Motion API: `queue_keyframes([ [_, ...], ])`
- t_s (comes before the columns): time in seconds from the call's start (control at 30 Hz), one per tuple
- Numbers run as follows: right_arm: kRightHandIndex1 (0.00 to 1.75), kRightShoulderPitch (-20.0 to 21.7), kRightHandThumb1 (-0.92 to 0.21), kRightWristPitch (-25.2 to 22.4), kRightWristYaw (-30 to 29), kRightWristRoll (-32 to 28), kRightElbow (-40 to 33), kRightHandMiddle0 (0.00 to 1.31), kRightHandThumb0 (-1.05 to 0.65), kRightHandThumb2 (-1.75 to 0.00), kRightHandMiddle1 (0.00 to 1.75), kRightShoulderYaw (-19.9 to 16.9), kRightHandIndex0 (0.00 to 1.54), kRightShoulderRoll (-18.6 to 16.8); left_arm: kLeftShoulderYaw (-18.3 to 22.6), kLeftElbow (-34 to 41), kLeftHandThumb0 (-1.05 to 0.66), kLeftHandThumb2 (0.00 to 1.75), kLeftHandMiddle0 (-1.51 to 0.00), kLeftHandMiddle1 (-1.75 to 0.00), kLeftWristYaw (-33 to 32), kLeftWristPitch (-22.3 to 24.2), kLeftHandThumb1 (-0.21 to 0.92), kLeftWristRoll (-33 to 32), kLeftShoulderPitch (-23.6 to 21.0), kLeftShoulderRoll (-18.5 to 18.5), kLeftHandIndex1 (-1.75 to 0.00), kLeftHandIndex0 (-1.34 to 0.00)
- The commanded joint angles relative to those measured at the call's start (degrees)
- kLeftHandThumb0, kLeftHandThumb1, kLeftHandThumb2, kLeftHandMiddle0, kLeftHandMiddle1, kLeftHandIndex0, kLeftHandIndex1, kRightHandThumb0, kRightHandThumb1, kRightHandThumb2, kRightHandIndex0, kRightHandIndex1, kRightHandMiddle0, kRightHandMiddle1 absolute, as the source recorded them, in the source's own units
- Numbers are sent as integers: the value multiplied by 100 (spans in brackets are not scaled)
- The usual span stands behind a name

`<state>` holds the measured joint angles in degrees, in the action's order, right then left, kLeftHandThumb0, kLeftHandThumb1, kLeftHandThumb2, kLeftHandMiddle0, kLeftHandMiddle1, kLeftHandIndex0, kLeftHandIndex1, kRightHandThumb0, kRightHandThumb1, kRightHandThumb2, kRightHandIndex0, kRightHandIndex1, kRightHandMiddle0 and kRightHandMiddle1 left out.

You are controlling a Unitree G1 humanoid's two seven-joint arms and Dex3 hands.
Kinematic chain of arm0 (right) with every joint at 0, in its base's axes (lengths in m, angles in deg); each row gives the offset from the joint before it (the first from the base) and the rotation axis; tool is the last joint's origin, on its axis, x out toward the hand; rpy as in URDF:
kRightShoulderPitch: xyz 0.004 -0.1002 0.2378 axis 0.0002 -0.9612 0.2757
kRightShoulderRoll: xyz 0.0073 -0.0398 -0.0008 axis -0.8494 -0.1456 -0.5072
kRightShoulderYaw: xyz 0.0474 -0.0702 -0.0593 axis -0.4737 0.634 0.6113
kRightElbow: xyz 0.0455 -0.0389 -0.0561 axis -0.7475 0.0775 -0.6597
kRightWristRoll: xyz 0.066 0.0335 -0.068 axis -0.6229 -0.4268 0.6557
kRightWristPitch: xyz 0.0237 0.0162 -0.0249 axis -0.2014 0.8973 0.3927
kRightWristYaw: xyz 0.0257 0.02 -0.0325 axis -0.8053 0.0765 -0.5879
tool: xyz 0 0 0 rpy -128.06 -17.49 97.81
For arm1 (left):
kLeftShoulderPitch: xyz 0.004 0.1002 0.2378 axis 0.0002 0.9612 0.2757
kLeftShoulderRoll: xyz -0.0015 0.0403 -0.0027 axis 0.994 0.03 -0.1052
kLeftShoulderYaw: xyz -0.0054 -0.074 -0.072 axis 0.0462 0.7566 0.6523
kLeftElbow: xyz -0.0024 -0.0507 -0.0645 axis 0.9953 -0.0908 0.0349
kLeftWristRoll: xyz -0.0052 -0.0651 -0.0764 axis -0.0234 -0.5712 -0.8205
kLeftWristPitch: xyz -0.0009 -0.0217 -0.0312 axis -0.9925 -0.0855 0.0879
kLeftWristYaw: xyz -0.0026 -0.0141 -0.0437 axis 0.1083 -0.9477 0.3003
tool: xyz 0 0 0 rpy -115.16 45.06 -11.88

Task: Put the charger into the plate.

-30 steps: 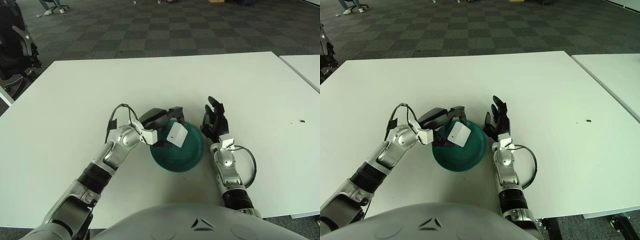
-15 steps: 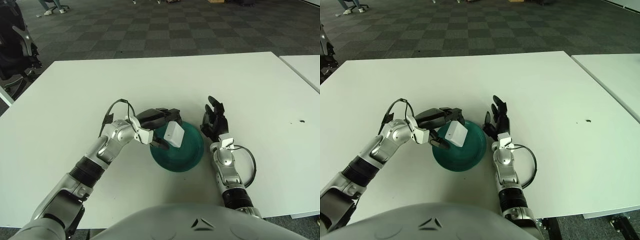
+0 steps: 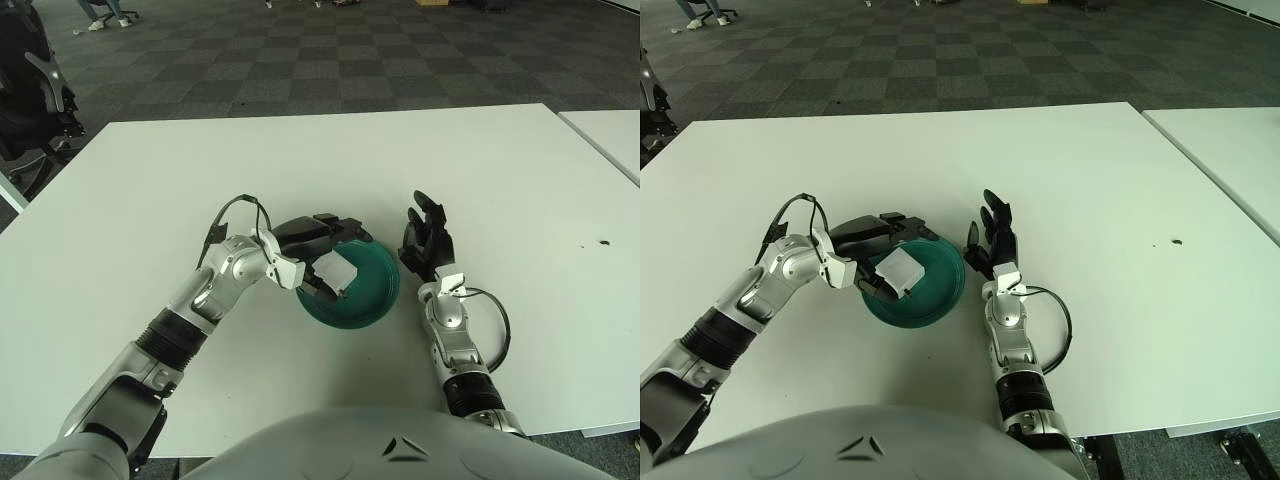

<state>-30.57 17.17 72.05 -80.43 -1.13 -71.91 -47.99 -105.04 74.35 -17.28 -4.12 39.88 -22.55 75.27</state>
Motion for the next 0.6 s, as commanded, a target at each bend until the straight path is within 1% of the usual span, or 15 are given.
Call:
queue_keyframes([
  [0.0,2,-654,-92,-778,67,-139,1065,0,-71,-89,56,-82,33,-17,21,-123,-105,44,-6,-2,144,-217,92,-3,-255,201,-28,0],
  [0.07,1,-650,-92,-771,68,-136,1075,0,-71,-89,56,-81,33,-17,26,-139,-105,45,-4,-1,158,-260,92,-6,-265,211,-25,0],
  [0.33,2,-666,-92,-774,25,-88,1051,0,-69,-89,61,-45,35,-40,71,-284,-105,51,0,0,123,-769,92,-97,-369,314,-5,0],
  [0.57,1,-718,-92,-844,6,-82,957,0,-69,-88,59,-22,35,-81,188,-243,-105,52,0,0,131,-762,92,-241,-305,286,0,0],
])
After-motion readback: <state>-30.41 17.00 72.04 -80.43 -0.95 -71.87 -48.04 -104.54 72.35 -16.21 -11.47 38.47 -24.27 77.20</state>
